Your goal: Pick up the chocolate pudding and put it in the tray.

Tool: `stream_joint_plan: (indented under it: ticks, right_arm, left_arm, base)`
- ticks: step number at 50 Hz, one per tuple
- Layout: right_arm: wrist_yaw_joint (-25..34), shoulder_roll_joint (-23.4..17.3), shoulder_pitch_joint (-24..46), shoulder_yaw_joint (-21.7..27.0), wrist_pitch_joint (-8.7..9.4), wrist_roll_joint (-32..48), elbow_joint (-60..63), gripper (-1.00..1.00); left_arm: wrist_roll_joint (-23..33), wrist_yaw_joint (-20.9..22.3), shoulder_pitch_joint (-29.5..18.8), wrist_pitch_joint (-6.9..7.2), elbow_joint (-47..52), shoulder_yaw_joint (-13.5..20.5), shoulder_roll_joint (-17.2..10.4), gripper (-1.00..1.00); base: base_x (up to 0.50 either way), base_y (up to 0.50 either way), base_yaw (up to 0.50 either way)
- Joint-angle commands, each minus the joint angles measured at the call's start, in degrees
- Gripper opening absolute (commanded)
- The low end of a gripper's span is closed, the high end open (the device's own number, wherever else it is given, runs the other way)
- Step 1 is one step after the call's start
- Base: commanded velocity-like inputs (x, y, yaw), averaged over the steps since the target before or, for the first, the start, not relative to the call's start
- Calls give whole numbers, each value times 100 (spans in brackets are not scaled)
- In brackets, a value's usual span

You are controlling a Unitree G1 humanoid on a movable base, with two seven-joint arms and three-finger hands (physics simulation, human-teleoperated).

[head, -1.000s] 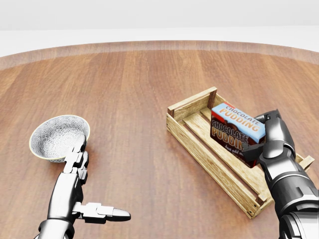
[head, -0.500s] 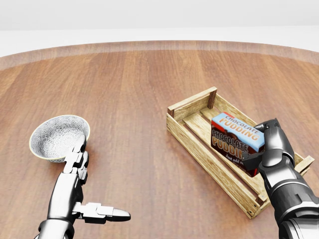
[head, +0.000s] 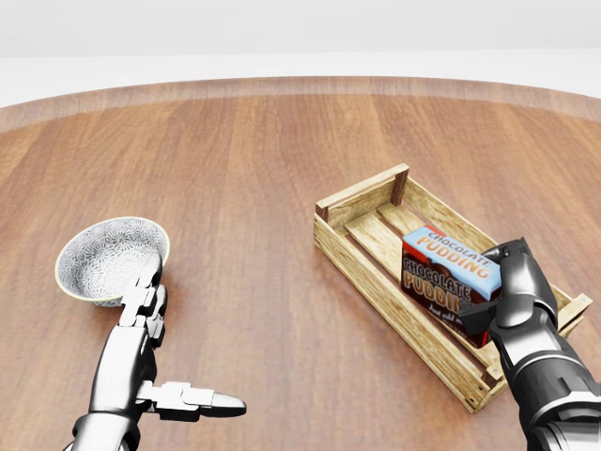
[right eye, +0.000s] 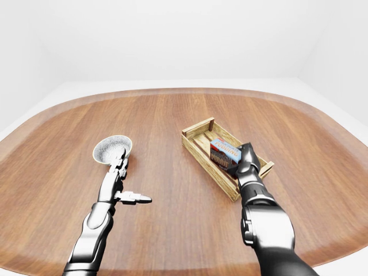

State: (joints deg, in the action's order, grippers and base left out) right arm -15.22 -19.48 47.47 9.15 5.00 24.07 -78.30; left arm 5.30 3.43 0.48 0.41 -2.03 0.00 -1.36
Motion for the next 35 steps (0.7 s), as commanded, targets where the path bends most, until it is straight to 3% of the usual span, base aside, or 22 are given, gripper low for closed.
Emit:
stream_joint_plan:
  ticks: [1, 35]
  right_arm:
    - [-156, 18, -67, 39, 0, -30, 36, -100]
    - [-155, -6, -128, 53, 0, -61, 38, -100]
  left_arm:
    - [-173, 12, -44, 7, -2, 64, 29, 100]
    - [-171, 10, -30, 10, 8, 63, 33, 100]
  base:
    - [0, 0, 0]
    - [0, 0, 0]
